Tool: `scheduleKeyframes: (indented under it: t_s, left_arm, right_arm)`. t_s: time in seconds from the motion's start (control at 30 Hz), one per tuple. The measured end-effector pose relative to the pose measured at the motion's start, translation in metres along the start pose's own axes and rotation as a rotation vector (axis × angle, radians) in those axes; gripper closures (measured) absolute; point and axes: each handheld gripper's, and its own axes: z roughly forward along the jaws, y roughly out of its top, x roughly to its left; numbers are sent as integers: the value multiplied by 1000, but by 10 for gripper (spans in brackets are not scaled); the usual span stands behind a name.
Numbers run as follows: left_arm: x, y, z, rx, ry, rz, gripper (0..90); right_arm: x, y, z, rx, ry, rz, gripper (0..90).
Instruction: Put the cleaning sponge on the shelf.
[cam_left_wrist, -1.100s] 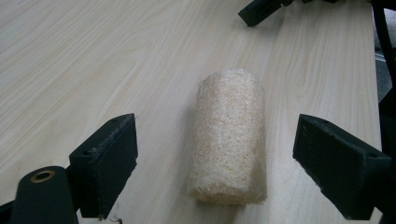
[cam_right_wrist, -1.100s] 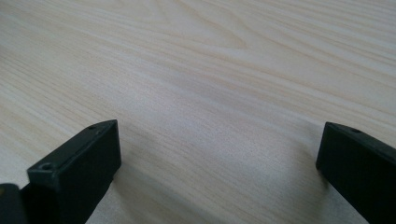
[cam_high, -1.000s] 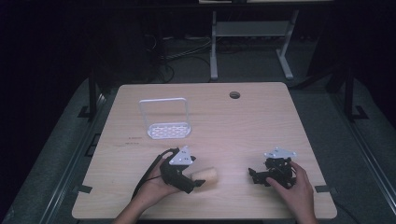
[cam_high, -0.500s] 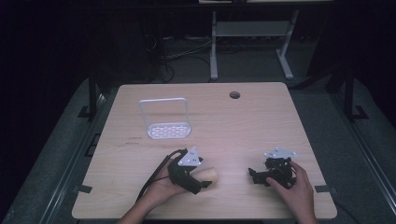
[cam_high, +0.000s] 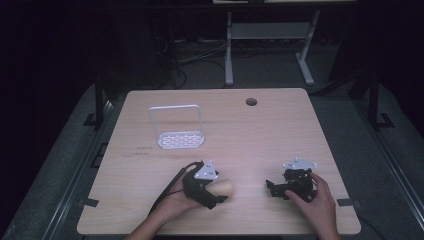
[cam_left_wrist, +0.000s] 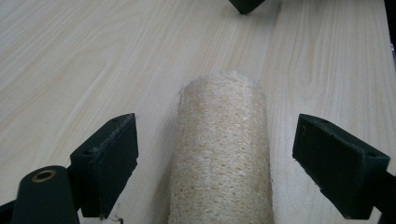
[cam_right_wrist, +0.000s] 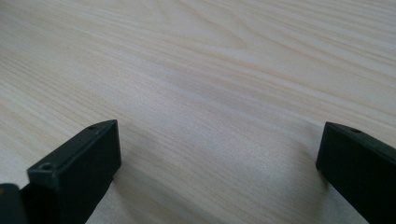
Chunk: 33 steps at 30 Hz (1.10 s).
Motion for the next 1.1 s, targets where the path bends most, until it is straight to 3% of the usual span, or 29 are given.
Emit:
scheduleKeyframes:
  t_s: [0.67,0.73,1.1]
  left_arm:
    - [-1,-6,14,55,-5,7,150]
    - [-2,-7,15,47,-4,8,214]
    - [2,-8,12,57,-13,11,332]
  right_arm:
    - [0,0,0,0,2,-3,0]
    - [0,0,0,0,2,-4,0]
    - [0,0,0,0,3,-4,0]
